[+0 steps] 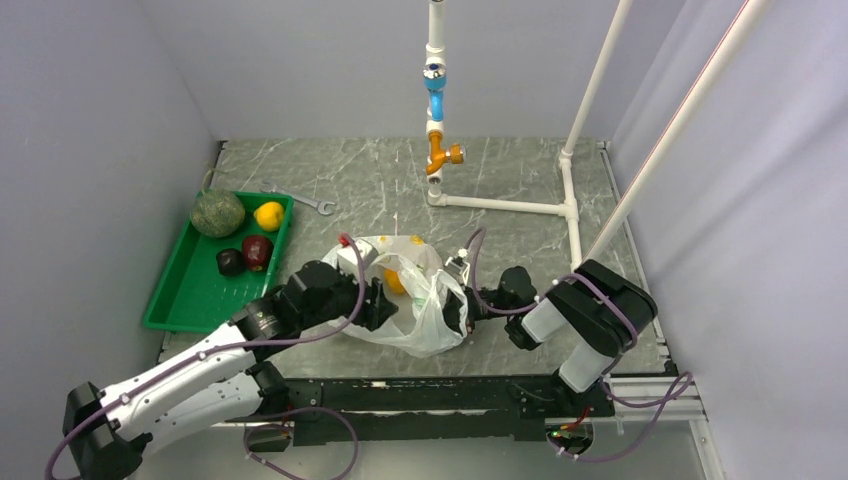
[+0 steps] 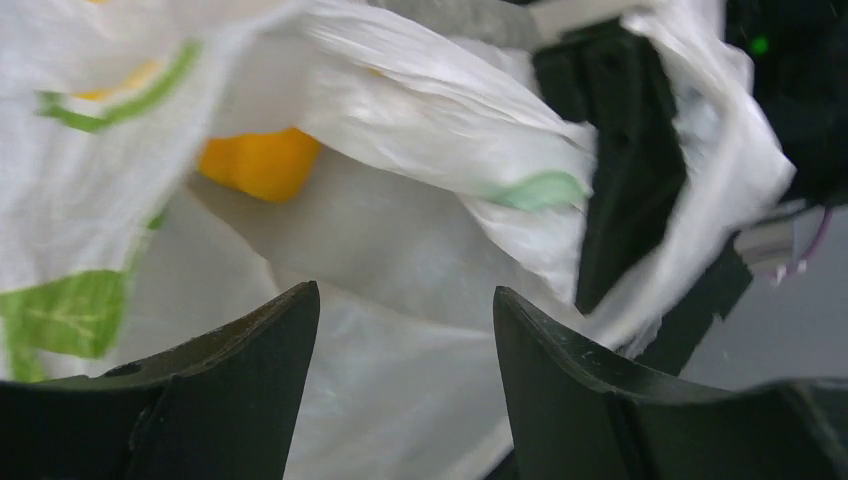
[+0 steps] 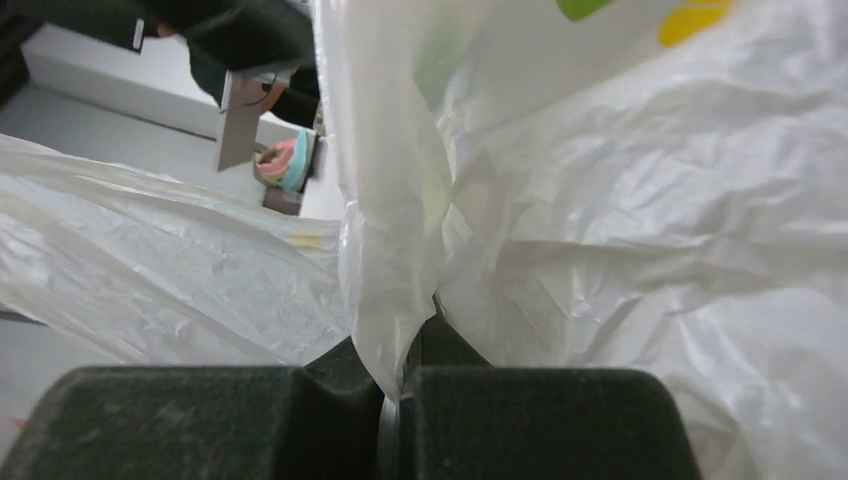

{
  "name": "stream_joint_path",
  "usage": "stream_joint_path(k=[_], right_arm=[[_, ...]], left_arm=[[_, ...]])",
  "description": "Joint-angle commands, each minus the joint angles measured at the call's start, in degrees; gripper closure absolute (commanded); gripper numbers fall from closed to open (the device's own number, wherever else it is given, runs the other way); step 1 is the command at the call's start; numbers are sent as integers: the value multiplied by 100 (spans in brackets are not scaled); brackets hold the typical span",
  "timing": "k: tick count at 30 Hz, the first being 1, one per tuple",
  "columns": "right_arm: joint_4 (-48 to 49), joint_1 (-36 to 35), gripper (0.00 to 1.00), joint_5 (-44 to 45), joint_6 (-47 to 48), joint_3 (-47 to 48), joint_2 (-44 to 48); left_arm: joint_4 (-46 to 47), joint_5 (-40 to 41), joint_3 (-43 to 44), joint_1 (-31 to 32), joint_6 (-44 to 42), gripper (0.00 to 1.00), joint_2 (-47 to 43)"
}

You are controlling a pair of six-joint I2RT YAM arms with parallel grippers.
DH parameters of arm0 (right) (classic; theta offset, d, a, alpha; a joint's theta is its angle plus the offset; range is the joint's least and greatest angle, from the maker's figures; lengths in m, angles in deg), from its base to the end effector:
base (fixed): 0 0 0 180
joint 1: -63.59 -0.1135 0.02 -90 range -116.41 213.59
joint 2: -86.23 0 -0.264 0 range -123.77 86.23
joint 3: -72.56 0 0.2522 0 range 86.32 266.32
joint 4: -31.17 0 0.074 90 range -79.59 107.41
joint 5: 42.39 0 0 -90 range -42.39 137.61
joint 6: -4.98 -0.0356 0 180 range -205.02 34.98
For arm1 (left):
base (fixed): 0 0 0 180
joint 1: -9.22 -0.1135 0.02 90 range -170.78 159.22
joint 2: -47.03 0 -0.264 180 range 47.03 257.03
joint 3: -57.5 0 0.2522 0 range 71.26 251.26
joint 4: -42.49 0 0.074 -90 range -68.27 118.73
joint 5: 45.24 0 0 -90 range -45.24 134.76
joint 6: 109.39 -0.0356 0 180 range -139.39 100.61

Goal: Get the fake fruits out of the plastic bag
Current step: Adjust the plastic bag at the center of the board.

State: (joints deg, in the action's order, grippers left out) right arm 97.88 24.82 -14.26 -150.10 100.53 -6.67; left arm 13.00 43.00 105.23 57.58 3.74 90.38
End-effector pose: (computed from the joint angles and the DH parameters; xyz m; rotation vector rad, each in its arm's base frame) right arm 0.1604 0.1691 0.1515 -0.6615 1.9690 2.0877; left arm 0.1179 -0.1343 0.2675 0.4803 2.0521 -0.8089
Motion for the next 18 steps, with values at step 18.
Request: stream_joint_path(k=[18], right_arm=[[1582, 185, 100, -294, -675, -64, -245]], left_arm=[[3361, 2322, 34, 124, -896, 1, 3085]])
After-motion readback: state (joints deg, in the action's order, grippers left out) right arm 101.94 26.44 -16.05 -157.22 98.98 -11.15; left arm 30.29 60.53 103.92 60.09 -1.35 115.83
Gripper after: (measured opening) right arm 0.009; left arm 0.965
